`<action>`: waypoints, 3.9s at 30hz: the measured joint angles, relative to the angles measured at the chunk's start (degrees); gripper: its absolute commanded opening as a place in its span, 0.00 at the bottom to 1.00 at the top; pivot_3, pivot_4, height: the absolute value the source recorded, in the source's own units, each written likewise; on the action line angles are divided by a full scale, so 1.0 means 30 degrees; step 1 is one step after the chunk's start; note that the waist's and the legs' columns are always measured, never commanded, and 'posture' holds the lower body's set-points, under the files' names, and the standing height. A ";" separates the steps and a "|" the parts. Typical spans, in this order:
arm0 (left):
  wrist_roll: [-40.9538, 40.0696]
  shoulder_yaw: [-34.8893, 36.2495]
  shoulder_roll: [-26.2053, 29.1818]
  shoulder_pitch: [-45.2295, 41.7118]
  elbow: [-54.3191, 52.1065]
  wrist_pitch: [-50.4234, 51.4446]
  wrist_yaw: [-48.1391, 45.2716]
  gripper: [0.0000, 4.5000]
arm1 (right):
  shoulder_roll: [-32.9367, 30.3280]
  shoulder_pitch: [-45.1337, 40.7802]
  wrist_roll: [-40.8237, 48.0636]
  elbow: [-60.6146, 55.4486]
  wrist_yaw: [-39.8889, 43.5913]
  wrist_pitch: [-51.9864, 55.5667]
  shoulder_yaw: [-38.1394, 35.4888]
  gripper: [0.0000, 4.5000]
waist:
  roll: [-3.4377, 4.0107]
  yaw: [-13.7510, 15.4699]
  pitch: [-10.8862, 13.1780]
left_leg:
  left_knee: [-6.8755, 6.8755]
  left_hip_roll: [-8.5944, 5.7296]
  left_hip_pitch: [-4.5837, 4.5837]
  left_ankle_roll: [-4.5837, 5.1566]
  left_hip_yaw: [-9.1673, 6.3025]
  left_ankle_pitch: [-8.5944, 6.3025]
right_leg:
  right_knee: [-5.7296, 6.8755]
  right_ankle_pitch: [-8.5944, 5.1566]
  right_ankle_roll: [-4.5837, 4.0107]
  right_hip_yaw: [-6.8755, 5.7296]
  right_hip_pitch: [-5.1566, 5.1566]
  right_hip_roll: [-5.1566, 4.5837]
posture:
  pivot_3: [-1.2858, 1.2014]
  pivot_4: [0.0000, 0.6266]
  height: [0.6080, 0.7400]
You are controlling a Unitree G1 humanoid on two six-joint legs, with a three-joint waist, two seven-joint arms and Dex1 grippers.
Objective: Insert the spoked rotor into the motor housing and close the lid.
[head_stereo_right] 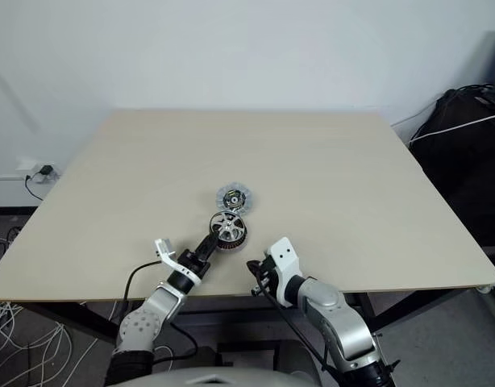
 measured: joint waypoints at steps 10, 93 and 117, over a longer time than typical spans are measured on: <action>0.0176 0.0103 0.0001 -0.0742 0.1213 0.0112 0.0048 0.09 | -0.0002 -0.0046 -0.0071 0.0000 -0.0114 -0.0032 0.0009 0.00 | -0.0001 0.0017 0.0000 | 0.0001 -0.0003 0.0000 0.0001 -0.0002 0.0000 | -0.0003 0.0002 0.0003 0.0000 0.0004 0.0000 | 0.52 0.00 1.00; 1.6107 -0.4237 0.2100 0.5262 -0.2528 -1.6010 0.1133 0.64 | 0.5787 -0.8803 -0.4597 1.1702 -0.3917 -0.6266 0.0726 0.00 | 0.0247 -0.0038 0.0069 | -0.0009 -0.0010 -0.0106 0.0072 -0.0073 0.0027 | -0.0155 0.0145 0.0079 0.0005 -0.0040 -0.0008 | 0.52 0.00 1.00; 1.6103 -0.4581 0.2355 0.4814 -0.0841 -1.6779 0.0859 0.10 | 0.3170 -0.9229 -0.5697 0.9807 0.0504 -0.4858 0.2341 0.00 | 0.0440 -0.0055 -0.0074 | -0.0009 -0.0023 -0.0024 0.0082 -0.0046 0.0025 | -0.0137 0.0155 0.0088 0.0021 0.0006 -0.0005 | 0.52 0.00 1.00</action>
